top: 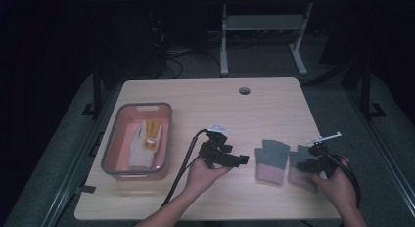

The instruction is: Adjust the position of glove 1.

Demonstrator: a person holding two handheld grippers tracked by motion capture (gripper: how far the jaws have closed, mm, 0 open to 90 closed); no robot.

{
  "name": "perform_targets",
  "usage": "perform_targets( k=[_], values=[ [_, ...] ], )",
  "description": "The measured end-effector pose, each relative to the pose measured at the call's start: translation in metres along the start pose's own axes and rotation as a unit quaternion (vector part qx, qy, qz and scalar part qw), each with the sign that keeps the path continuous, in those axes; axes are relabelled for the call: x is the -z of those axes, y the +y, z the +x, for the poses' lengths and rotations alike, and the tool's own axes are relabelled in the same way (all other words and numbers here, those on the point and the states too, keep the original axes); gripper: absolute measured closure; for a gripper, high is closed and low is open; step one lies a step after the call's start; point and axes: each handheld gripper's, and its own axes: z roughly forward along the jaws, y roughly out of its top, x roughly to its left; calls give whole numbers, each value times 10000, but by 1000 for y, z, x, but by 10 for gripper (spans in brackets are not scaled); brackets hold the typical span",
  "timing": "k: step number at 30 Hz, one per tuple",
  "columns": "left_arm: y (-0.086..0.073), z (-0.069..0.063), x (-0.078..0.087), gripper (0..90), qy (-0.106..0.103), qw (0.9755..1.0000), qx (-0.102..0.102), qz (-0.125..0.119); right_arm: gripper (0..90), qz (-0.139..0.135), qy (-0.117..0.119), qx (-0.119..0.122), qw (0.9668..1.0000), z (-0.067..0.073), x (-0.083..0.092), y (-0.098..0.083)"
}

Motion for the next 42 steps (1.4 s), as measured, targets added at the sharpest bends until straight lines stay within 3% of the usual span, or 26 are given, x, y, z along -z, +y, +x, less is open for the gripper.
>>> perform_targets(
  k=[14,24,28,42],
  values=[
    [-1,3,4,228,24,10000,23,-10,791,1,17,56,10000,3,0,0],
    [0,9,3,228,-33,10000,77,-14,851,93,371,-296,9988,-4,6,5],
    [1,12,3,228,-56,9999,84,3,854,151,426,-289,9986,-3,8,6],
    [7,17,11,228,-75,9999,104,-53,855,-198,532,-369,9977,4,38,22]
  ],
)
